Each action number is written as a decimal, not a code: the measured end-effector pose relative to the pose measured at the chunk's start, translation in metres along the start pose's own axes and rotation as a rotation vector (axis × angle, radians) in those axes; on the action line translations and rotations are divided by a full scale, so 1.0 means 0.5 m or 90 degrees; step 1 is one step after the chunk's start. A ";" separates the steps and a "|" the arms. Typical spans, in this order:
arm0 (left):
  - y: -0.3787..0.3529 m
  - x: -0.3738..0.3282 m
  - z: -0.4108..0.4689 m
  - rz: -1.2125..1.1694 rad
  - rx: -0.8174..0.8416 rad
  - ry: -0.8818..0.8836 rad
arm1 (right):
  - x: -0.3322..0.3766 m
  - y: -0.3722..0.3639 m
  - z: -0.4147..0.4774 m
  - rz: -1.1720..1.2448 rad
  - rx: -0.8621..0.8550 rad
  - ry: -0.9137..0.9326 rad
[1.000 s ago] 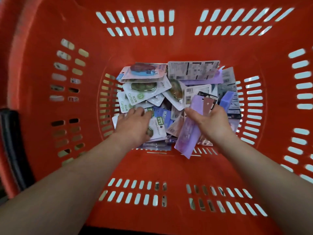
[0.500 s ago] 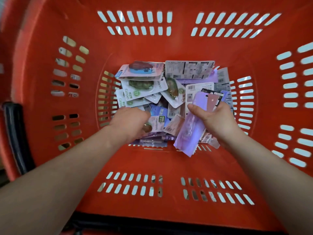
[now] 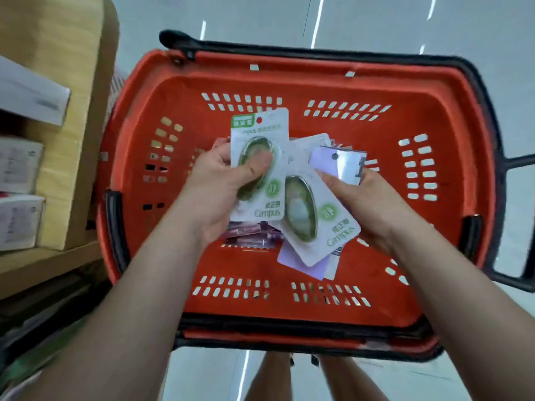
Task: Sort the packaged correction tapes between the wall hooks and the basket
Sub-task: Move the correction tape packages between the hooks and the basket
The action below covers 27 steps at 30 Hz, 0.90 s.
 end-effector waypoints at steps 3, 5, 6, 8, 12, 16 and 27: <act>-0.017 -0.012 -0.016 -0.005 -0.072 -0.011 | 0.010 -0.004 -0.036 0.036 -0.026 -0.082; -0.015 -0.024 -0.025 0.011 -0.096 -0.020 | 0.013 -0.004 -0.058 0.066 -0.018 -0.133; -0.015 -0.030 -0.030 0.019 -0.103 -0.025 | 0.017 -0.006 -0.068 0.067 0.008 -0.136; -0.015 -0.040 -0.041 0.033 -0.110 -0.040 | 0.027 -0.014 -0.083 0.042 0.068 -0.115; -0.008 -0.045 -0.067 0.064 -0.159 -0.068 | 0.041 -0.024 -0.099 -0.024 0.109 -0.084; 0.018 -0.053 -0.114 -0.025 -0.229 -0.069 | 0.057 -0.017 -0.109 -0.031 0.038 -0.060; -0.098 -0.031 -0.254 -0.208 -0.110 0.039 | 0.143 -0.085 -0.197 -0.028 -0.009 -0.017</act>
Point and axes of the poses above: each hand's wrist, its own z-axis towards the middle knuckle, its own y-axis out of the back of the hand, x = y × z, the point moved 6 cm from there along z, towards the middle knuckle, and after that the axes turned 4 degrees about -y, right-handed, at the moved point
